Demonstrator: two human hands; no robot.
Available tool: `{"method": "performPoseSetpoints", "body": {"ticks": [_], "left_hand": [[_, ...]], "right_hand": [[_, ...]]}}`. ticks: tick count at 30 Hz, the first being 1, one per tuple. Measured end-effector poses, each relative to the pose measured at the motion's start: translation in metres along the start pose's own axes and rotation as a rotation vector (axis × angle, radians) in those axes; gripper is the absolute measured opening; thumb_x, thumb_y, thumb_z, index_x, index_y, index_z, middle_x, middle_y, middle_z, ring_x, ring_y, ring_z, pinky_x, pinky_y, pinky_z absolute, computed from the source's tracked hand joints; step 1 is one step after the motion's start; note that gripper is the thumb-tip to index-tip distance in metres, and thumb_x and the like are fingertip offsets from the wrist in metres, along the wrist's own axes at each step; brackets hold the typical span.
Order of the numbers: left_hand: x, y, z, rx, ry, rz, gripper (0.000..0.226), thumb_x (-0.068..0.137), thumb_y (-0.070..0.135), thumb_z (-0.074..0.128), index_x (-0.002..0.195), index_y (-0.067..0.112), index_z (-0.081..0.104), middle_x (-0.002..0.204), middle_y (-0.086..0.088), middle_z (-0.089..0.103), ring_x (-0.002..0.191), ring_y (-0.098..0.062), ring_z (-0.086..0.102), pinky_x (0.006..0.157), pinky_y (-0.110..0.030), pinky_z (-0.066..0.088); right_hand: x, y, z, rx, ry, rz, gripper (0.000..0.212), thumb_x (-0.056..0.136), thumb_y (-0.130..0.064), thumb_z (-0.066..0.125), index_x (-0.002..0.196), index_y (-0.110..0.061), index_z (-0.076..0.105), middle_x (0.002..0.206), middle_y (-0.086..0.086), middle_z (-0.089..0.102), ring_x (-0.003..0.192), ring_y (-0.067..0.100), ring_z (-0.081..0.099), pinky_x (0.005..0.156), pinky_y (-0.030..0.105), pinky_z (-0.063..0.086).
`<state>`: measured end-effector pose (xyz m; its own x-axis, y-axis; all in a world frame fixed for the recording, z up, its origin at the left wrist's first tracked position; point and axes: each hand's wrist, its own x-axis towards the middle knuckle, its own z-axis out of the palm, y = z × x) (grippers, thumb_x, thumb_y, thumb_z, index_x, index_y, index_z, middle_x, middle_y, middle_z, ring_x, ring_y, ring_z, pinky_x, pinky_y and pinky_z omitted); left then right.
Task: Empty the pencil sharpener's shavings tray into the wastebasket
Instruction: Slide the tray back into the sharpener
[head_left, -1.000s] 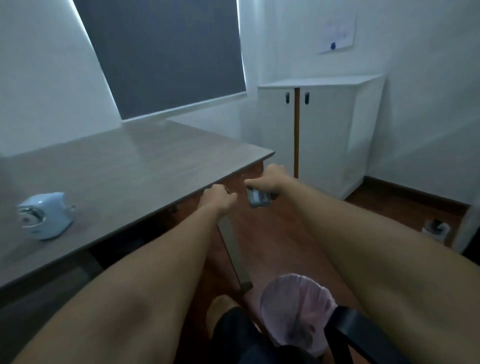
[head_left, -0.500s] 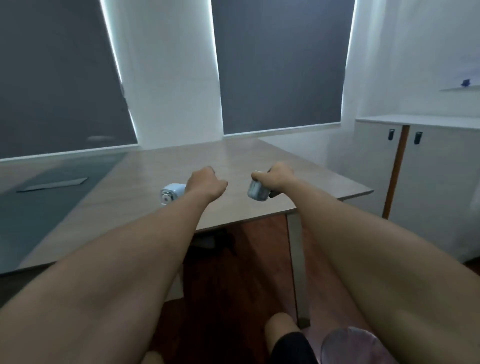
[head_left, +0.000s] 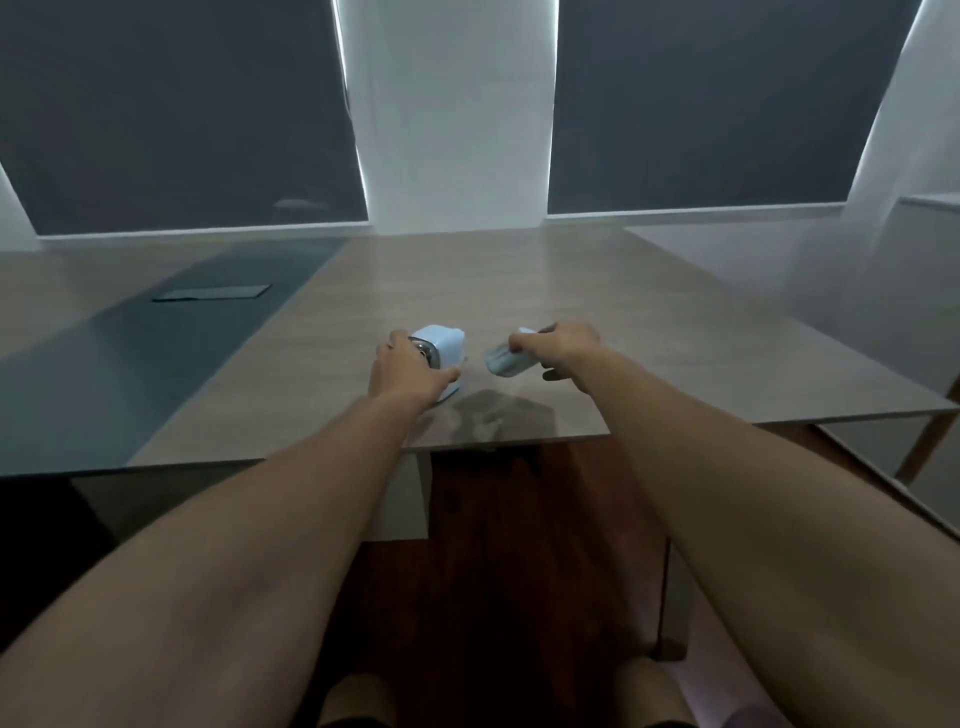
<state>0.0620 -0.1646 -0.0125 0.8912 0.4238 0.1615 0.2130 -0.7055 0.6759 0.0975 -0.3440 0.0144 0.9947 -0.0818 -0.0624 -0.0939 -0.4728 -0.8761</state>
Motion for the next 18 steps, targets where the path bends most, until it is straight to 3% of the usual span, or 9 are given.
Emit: {"method": "performPoseSetpoints", "body": {"ticks": [6,12,18], "left_hand": [[0.023,-0.015,0.016,-0.111,0.062,0.028,0.073,0.070,0.038,0.082,0.129,0.008,0.051,0.130,-0.015,0.060,0.119,-0.033,0.057,0.092,-0.035,0.044],[0.032,-0.014,0.018,-0.240,0.083,-0.045,0.063,0.077,0.037,0.076,0.125,0.006,0.050,0.128,-0.014,0.062,0.116,-0.033,0.059,0.091,-0.034,0.045],[0.034,-0.015,0.003,-0.593,0.007,-0.241,0.064,0.078,0.048,0.065,0.126,0.007,0.054,0.125,-0.012,0.063,0.110,-0.033,0.063,0.094,-0.042,0.054]], "right_hand": [[0.032,0.007,0.017,0.082,-0.024,0.040,0.052,0.069,-0.031,0.080,0.108,0.002,0.071,0.096,0.009,0.065,0.076,0.027,0.070,0.083,0.039,0.062],[0.047,0.010,0.021,0.199,-0.033,0.060,0.054,0.075,-0.033,0.080,0.118,-0.004,0.065,0.112,0.014,0.063,0.075,0.023,0.067,0.077,0.035,0.062],[0.039,0.005,0.020,0.341,-0.075,0.061,0.054,0.079,-0.037,0.077,0.118,-0.004,0.058,0.117,0.017,0.064,0.090,0.030,0.071,0.072,0.037,0.062]]}}
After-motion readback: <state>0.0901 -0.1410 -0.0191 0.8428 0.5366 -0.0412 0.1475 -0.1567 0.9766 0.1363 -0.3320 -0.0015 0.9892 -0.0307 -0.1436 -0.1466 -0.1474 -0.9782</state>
